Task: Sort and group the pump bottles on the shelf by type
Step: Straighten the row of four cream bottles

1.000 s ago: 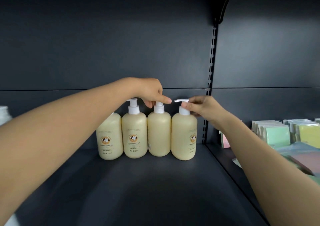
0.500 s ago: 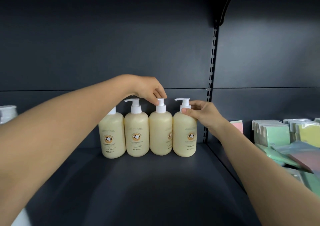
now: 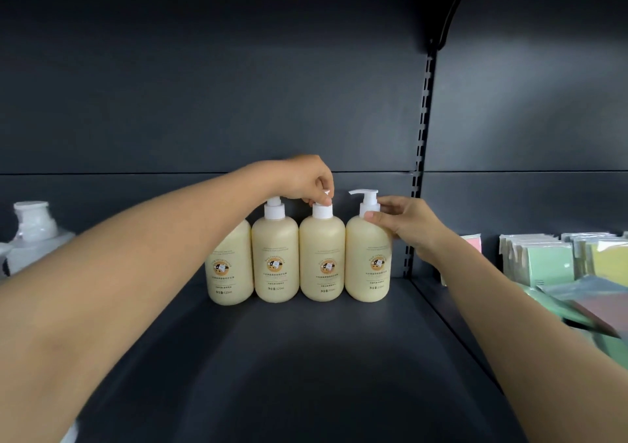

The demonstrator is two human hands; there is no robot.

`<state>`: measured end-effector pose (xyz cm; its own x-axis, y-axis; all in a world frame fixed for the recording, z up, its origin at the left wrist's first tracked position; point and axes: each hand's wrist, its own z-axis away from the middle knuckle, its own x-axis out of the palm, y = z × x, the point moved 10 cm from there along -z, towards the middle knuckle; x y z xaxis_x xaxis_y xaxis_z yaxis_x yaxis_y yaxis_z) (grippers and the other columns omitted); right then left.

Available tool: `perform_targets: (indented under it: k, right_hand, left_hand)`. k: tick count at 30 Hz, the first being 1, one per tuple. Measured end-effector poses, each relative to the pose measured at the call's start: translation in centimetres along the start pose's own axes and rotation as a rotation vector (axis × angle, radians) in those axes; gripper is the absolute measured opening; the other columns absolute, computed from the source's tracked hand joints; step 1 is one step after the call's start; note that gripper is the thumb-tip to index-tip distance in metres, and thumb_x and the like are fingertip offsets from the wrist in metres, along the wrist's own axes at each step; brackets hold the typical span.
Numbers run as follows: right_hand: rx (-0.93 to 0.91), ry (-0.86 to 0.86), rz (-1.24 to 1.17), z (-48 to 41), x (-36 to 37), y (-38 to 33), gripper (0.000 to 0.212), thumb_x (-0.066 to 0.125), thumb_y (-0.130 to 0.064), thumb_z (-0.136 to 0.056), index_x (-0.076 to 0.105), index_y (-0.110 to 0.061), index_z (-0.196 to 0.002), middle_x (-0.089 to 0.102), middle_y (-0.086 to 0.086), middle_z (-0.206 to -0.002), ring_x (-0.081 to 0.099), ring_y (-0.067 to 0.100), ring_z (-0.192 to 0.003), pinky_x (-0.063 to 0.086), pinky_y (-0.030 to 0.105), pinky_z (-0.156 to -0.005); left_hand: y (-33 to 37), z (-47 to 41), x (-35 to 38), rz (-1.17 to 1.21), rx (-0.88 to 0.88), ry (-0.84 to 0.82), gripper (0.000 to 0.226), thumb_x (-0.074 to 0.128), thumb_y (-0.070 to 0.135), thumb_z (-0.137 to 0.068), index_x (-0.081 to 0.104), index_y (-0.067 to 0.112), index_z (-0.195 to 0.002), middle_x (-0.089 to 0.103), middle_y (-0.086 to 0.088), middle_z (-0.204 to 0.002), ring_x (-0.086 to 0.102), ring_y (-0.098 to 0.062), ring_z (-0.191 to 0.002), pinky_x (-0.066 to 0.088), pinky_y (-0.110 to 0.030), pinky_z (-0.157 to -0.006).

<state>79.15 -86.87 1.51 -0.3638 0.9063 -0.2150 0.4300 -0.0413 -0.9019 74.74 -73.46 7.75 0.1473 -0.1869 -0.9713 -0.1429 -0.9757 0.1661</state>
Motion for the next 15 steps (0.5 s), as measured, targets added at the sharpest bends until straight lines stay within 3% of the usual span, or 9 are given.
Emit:
perform_targets:
  k: [3, 6, 10, 12, 15]
  right_hand:
    - [-0.022, 0.026, -0.014, 0.0, 0.0, 0.0, 0.017, 0.067, -0.009, -0.085, 0.062, -0.018, -0.098, 0.064, -0.007, -0.084, 0.063, -0.005, -0.059, 0.045, 0.006, -0.049]
    - [-0.031, 0.051, -0.029, -0.1, 0.0, 0.3, 0.015, 0.067, -0.012, -0.085, 0.061, -0.022, -0.095, 0.065, -0.005, -0.092, 0.062, 0.005, -0.077, 0.049, 0.013, -0.060]
    - [-0.036, 0.087, -0.035, -0.3, 0.2, 0.7, 0.019, 0.068, -0.013, -0.085, 0.063, -0.017, -0.103, 0.067, 0.003, -0.101, 0.062, 0.016, -0.087, 0.051, 0.021, -0.070]
    - [-0.025, 0.082, -0.052, -0.4, 0.2, 0.9, 0.018, 0.068, -0.012, -0.084, 0.063, -0.018, -0.100, 0.066, -0.001, -0.095, 0.063, 0.013, -0.083, 0.052, 0.017, -0.064]
    - [0.002, 0.058, -0.058, -0.6, 0.1, 1.0, 0.020, 0.069, -0.012, -0.083, 0.063, -0.016, -0.103, 0.064, -0.005, -0.091, 0.061, 0.007, -0.076, 0.047, 0.008, -0.051]
  left_hand:
    - [0.1, 0.0, -0.1, -0.021, 0.025, -0.009, 0.023, 0.064, 0.018, -0.086, 0.066, 0.009, -0.107, 0.067, -0.007, -0.102, 0.062, -0.019, -0.085, 0.047, -0.024, -0.075]
    - [0.1, 0.1, 0.3, -0.061, 0.028, -0.050, 0.034, 0.067, 0.029, -0.083, 0.063, 0.015, -0.114, 0.061, 0.001, -0.109, 0.056, -0.015, -0.103, 0.044, -0.028, -0.089]
    - [0.1, 0.1, 0.0, -0.159, 0.032, -0.017, 0.038, 0.072, 0.029, -0.079, 0.062, 0.013, -0.112, 0.059, 0.001, -0.105, 0.056, -0.019, -0.103, 0.042, -0.027, -0.079]
    - [0.0, 0.1, -0.2, -0.178, 0.029, 0.037, 0.037, 0.073, 0.028, -0.078, 0.063, 0.012, -0.110, 0.056, 0.001, -0.103, 0.056, -0.022, -0.104, 0.040, -0.027, -0.076]
    - [-0.4, -0.1, -0.1, -0.160, -0.004, 0.075, 0.045, 0.072, 0.030, -0.078, 0.060, 0.010, -0.116, 0.057, -0.004, -0.117, 0.053, -0.023, -0.109, 0.038, -0.026, -0.078]
